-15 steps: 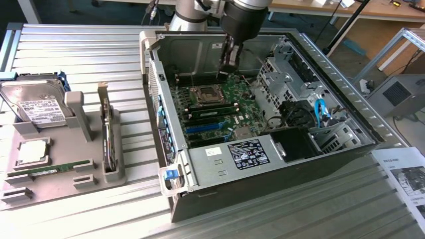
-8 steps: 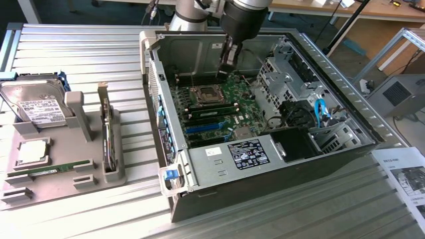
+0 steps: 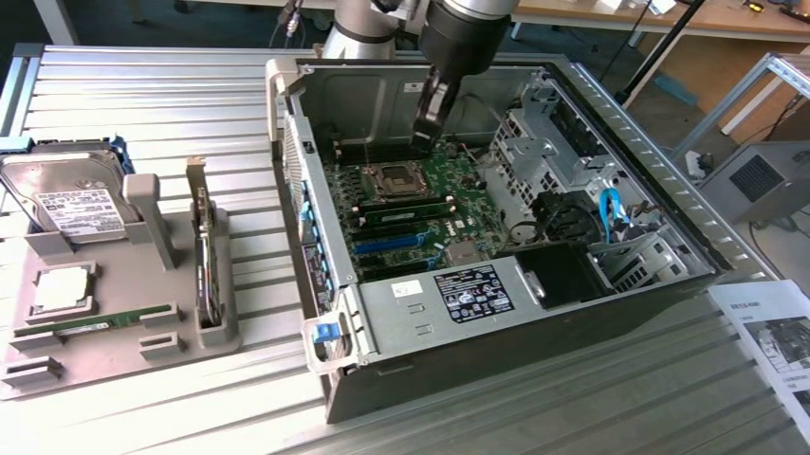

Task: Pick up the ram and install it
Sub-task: 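Press down the ram until it locks into place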

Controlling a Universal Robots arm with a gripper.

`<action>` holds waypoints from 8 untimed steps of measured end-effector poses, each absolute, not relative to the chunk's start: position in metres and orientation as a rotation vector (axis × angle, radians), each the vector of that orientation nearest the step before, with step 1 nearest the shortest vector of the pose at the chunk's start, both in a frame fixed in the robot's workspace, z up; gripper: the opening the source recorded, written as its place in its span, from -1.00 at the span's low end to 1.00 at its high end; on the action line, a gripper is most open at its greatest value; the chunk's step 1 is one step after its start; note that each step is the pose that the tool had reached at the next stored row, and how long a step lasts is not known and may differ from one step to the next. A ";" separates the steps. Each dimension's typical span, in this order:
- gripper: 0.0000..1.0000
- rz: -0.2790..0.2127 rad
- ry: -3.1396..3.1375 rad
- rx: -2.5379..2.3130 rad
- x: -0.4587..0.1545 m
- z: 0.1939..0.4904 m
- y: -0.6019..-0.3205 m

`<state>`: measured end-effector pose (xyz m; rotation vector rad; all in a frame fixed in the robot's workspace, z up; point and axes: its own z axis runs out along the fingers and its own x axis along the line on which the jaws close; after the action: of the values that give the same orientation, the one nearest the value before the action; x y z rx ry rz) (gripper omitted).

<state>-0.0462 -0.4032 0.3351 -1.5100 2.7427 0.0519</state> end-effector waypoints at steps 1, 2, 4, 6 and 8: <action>-0.78 0.057 2.755 -1.482 -0.046 0.335 -0.403; -0.78 0.060 2.763 -1.464 -0.046 0.335 -0.403; -0.78 0.066 2.777 -1.432 -0.046 0.335 -0.403; -0.78 0.072 2.792 -1.397 -0.046 0.335 -0.403; -0.78 0.077 2.804 -1.368 -0.046 0.335 -0.403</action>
<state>-0.0462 -0.4032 0.3351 -1.3681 2.8035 0.0770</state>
